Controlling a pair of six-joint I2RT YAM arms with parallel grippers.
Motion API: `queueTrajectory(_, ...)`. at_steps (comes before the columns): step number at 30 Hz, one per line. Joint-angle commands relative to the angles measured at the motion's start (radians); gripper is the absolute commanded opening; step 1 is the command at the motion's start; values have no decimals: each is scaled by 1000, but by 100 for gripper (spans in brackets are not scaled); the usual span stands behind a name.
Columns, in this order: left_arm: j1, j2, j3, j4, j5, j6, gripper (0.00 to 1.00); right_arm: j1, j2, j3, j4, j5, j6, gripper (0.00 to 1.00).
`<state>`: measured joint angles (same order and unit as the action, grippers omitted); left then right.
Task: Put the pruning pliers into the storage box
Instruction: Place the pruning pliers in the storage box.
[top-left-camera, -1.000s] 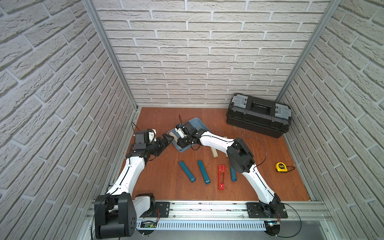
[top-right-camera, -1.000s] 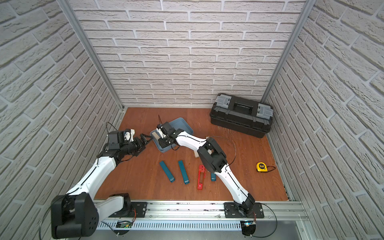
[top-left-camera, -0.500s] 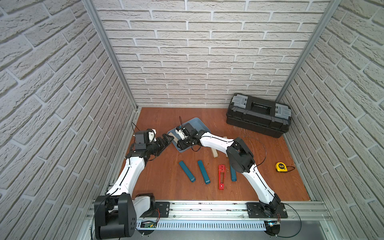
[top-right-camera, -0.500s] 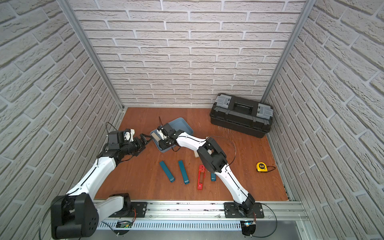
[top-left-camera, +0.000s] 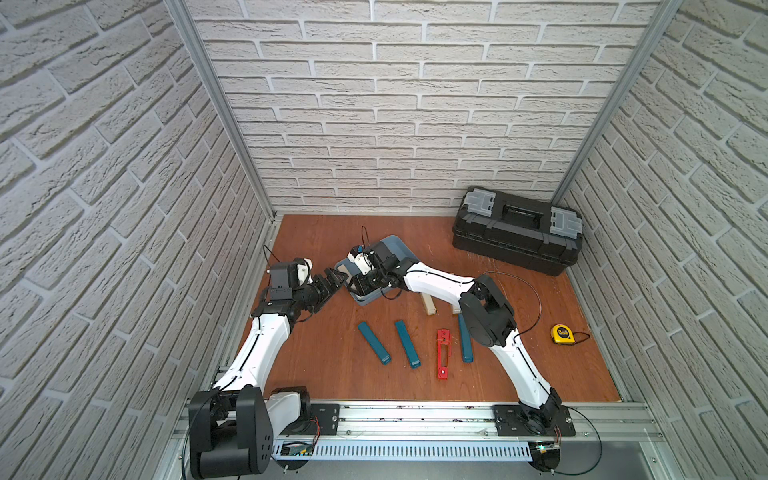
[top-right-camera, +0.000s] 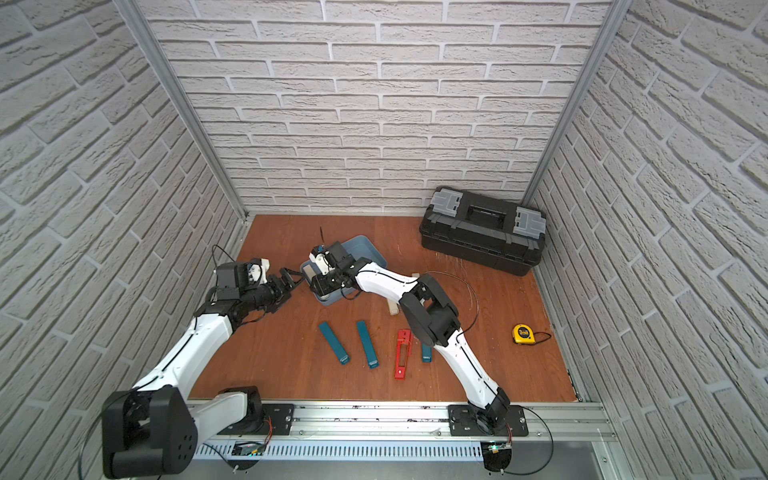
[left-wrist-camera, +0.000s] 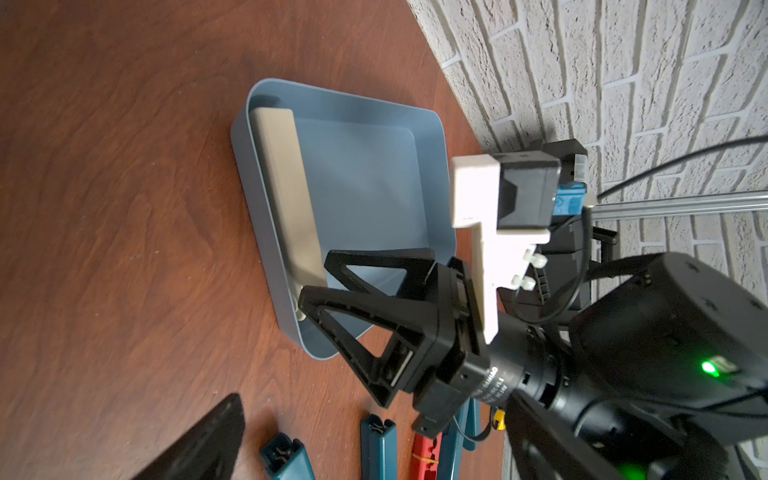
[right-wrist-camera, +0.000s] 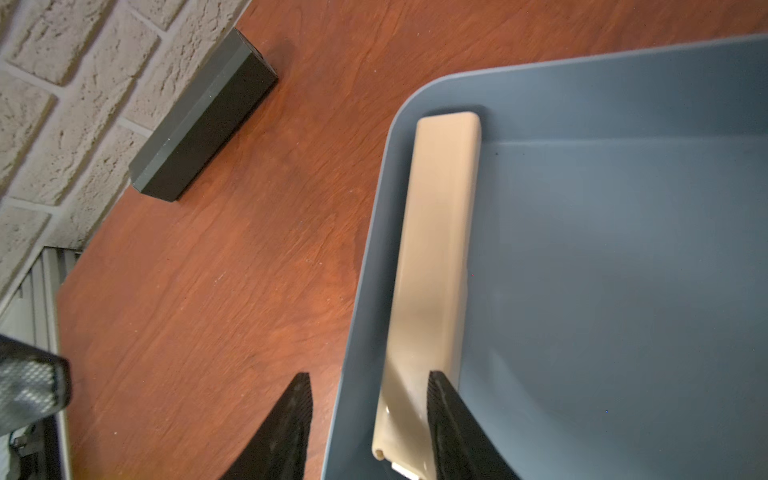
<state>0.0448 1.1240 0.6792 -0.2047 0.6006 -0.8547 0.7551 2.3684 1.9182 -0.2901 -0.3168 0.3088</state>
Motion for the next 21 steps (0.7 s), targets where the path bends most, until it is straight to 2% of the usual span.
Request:
queueTrajectory(1,3,-4,-9,36,11,5,98,-17,-22,-17,53,-44,32,47)
queueTrajectory(12,-5,4,-6,41,11,0,98,-44,-75,-41,13,-6,-14,47)
queueTrajectory(21,-53,16,-29,96,22,1,98,-101,-339,-313,-50,172,-99,47)
